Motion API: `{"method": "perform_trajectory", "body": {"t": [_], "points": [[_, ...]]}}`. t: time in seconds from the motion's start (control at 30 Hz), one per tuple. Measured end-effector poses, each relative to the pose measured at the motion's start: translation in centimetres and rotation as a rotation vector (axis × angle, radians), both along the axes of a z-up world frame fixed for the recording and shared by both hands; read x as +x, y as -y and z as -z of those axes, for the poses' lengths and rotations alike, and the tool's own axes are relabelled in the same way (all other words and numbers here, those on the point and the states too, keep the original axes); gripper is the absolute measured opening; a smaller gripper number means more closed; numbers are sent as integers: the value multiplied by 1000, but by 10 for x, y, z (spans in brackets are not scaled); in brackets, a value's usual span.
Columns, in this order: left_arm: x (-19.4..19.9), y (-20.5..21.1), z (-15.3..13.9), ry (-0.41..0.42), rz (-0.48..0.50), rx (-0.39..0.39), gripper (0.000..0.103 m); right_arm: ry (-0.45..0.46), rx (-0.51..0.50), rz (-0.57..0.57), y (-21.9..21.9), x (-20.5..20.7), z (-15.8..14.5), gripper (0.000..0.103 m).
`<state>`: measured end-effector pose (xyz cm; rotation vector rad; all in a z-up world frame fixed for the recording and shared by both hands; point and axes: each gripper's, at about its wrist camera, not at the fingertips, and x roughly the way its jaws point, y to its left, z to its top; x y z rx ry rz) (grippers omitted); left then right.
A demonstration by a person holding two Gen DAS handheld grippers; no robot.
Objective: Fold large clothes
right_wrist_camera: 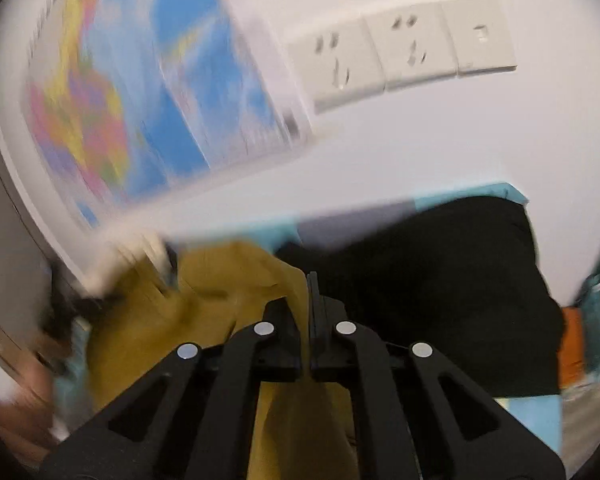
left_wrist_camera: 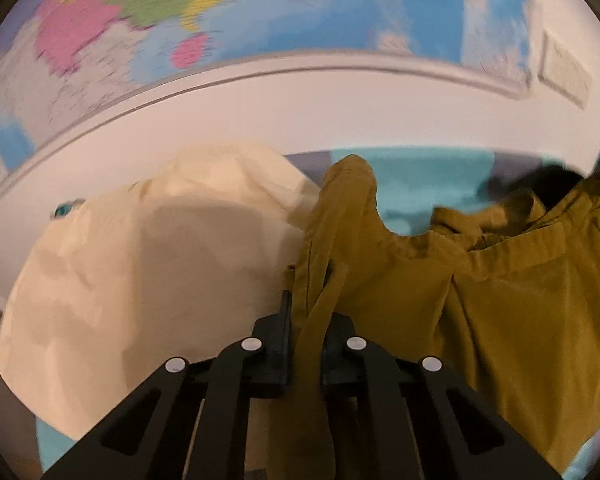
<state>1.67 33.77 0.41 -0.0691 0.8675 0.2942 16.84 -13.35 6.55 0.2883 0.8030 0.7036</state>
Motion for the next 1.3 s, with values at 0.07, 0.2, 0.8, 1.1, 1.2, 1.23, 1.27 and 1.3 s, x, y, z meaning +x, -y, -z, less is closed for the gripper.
{"method": "perform_trajectory", "body": {"t": [0.07,0.2,0.8,1.1,1.2,1.23,1.27,1.3], "points": [[-2,-17,2,8,-71,-40,6,-49,-51,57,3,12,14,2],[-2,-22,15,-9,-89,-27,10,-223,-159,73,-10,30,71,10],[-127,-2,22,108,52,-145,82,-76,-78,12,53,-132,51,80],[-115,21,48,87,122,-371,20,-108,69,-19,62,-153,59,15],[-128,7,36,109,108,-495,14,-27,100,-25,73,-166,18,11],[-135,2,31,118,111,-546,12,-5,94,-32,74,-169,9,10],[-140,1,27,122,118,-565,12,14,104,-39,77,-173,-1,9],[-151,3,22,122,127,-574,12,28,126,-51,83,-179,-13,9]]}}
